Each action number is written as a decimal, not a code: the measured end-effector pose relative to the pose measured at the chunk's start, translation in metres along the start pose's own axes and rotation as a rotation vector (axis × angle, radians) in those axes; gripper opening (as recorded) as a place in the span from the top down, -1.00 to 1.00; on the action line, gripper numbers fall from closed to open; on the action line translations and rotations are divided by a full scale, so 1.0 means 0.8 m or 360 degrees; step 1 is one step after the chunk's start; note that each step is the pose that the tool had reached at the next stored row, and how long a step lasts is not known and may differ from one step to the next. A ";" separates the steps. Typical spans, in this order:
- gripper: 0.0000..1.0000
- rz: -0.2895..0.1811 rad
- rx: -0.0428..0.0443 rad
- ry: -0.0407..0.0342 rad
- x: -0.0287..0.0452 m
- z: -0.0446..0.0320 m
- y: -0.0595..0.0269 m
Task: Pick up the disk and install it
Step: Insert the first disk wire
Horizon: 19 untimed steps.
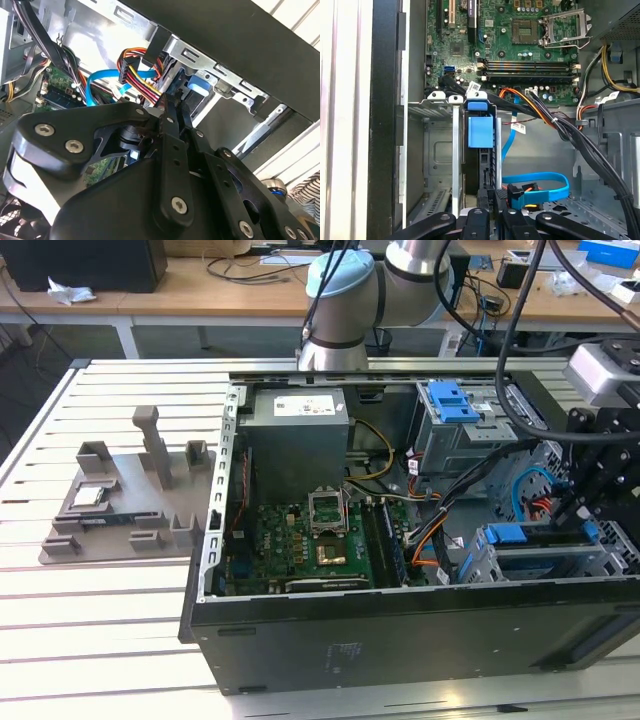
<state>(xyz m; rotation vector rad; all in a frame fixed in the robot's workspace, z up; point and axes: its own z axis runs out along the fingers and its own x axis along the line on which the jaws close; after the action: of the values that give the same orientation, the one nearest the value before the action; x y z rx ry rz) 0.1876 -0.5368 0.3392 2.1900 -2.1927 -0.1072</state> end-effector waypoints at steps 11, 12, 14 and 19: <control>0.66 0.0000 -0.0009 0.0000 0.0000 0.0014 -0.005; 0.66 0.0000 -0.0013 0.0000 0.0001 0.0031 -0.005; 0.66 0.0001 -0.0019 0.0001 0.0002 0.0070 -0.005; 0.65 0.0000 -0.0020 -0.0005 0.0002 0.0095 -0.006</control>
<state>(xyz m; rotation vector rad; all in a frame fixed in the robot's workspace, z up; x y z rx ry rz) 0.1914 -0.5368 0.3312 2.1848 -2.1878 -0.1240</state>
